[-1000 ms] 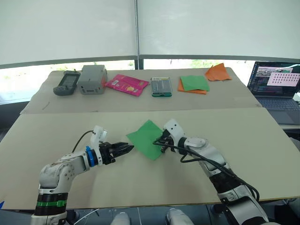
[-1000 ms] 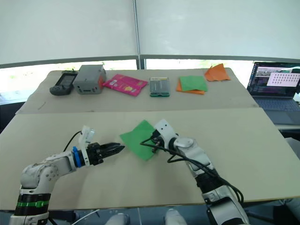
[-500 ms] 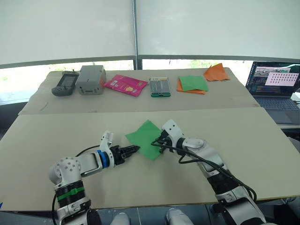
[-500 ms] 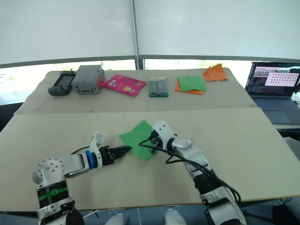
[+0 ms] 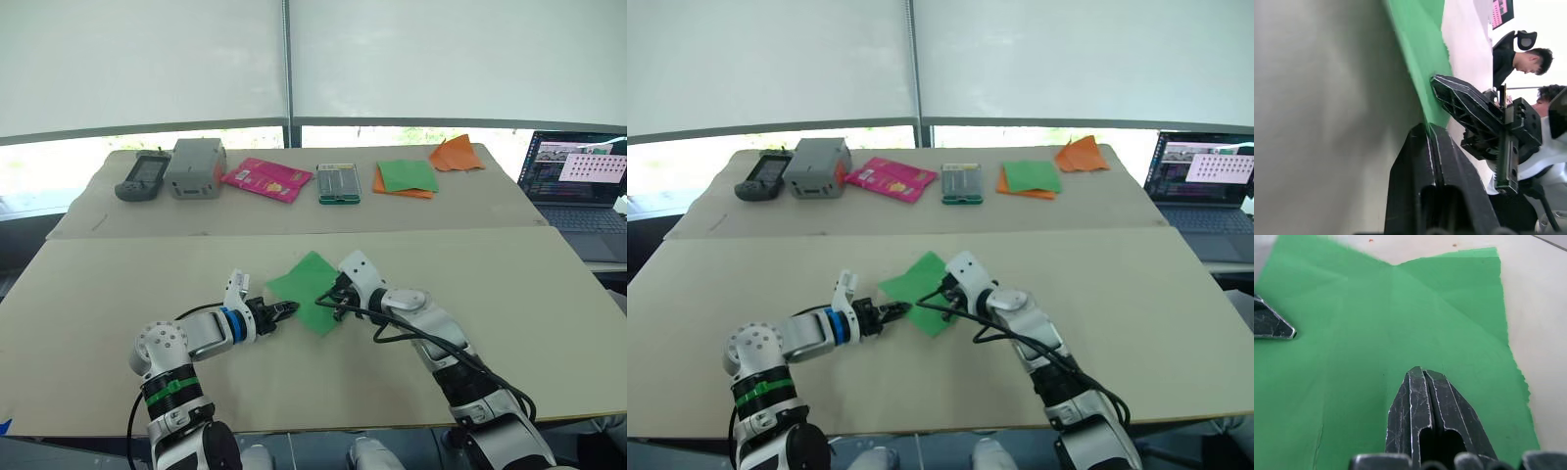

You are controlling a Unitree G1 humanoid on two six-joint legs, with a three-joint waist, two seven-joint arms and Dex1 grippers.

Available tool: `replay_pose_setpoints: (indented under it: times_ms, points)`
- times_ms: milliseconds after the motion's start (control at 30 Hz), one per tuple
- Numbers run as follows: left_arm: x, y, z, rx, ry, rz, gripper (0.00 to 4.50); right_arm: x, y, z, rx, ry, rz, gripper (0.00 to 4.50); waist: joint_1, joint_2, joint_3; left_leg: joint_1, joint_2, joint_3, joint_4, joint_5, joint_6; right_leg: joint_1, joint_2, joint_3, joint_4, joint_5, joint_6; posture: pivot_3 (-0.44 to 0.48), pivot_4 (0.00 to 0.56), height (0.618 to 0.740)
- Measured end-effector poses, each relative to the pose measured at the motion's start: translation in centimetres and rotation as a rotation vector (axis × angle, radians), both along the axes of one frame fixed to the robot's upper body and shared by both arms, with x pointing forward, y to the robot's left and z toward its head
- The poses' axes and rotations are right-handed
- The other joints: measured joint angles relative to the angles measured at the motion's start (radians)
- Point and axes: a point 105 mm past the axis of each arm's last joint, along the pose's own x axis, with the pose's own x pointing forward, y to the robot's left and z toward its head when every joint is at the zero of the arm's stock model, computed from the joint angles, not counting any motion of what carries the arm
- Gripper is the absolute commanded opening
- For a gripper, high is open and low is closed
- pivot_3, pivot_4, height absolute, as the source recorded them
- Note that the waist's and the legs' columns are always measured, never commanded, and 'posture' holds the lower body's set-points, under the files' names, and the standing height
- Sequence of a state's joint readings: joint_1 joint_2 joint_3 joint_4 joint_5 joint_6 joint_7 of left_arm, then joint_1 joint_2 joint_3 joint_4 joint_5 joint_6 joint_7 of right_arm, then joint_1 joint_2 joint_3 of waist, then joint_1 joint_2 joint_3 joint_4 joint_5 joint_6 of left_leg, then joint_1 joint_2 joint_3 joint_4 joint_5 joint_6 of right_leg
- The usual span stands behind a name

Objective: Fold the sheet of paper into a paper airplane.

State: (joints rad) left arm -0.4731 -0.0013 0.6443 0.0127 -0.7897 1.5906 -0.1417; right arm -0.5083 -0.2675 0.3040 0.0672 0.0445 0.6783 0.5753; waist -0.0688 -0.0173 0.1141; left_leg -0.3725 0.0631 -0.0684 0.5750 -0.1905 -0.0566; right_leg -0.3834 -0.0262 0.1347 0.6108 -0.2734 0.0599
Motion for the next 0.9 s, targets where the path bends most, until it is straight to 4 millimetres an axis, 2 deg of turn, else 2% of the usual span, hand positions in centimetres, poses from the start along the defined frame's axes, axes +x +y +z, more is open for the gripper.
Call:
replay_pose_setpoints:
  times_ms: [267, 333, 367, 467, 567, 633, 733, 900]
  points:
    - [0.0, 0.1, 0.2, 0.003, -0.013, -0.034, 0.02, -0.8, -0.2, 0.4, 0.014, -0.01, 0.027, 0.0, 0.0, 0.0, 0.001, -0.002, -0.005, -0.007, 0.0, 0.0, 0.0, -0.001, -0.001, 0.0, 0.0, 0.0, 0.001, 0.0, 0.15, 0.74]
    - [-0.1, 0.6, 0.4, 0.039, -0.026, -0.079, 0.02, -1.8, 0.6, 1.6, 0.075, -0.031, 0.078, 0.0, -0.004, -0.001, 0.001, -0.003, -0.008, -0.011, 0.0, 0.0, 0.0, -0.002, -0.001, 0.0, 0.001, 0.001, 0.002, 0.0, 0.15, 0.74]
    - [-0.3, 1.0, 0.4, 0.077, -0.038, -0.127, 0.02, -2.4, 1.3, 3.2, 0.124, -0.069, 0.123, 0.0, -0.009, -0.001, 0.002, -0.005, -0.009, -0.013, -0.001, 0.0, 0.0, -0.002, -0.001, 0.001, 0.002, 0.001, 0.002, 0.0, 0.15, 0.74]
    - [-0.6, 2.1, 0.8, 0.16, -0.081, -0.225, 0.02, -3.3, 1.8, 6.4, 0.2, -0.144, 0.17, 0.0, -0.017, 0.0, 0.003, -0.006, -0.01, -0.016, -0.004, 0.003, -0.004, -0.003, 0.0, 0.0, 0.002, 0.001, 0.002, 0.0, 0.15, 0.74]
    - [-0.7, 3.9, 1.1, 0.283, -0.175, -0.355, 0.02, -4.0, 1.7, 7.7, 0.212, -0.166, 0.191, 0.0, -0.021, 0.0, 0.004, -0.005, -0.01, -0.017, -0.004, 0.003, -0.005, -0.005, -0.002, 0.0, 0.0, -0.001, -0.002, 0.0, 0.15, 0.74]
    - [-1.1, 4.7, 1.6, 0.338, -0.256, -0.492, 0.02, -4.5, 1.4, 7.5, 0.191, -0.157, 0.193, 0.0, -0.018, -0.001, 0.006, -0.005, -0.011, -0.016, -0.004, 0.002, -0.007, -0.006, -0.003, 0.0, -0.002, -0.003, -0.006, 0.0, 0.15, 0.74]
    - [-1.7, 5.4, 2.2, 0.375, -0.39, -0.702, 0.02, -5.5, 1.3, 6.2, 0.157, -0.114, 0.208, 0.0, -0.008, -0.001, 0.008, -0.006, -0.012, -0.014, -0.004, 0.002, -0.008, -0.007, -0.006, -0.001, -0.003, -0.003, -0.007, 0.0, 0.15, 0.74]
    - [-3.0, 5.2, 2.6, 0.286, -0.477, -0.915, 0.02, -7.1, 2.2, 4.0, 0.121, -0.05, 0.256, 0.0, 0.002, -0.002, 0.009, -0.01, -0.013, -0.013, -0.004, 0.004, -0.004, -0.011, -0.007, -0.001, -0.002, -0.004, -0.007, 0.0, 0.15, 0.74]
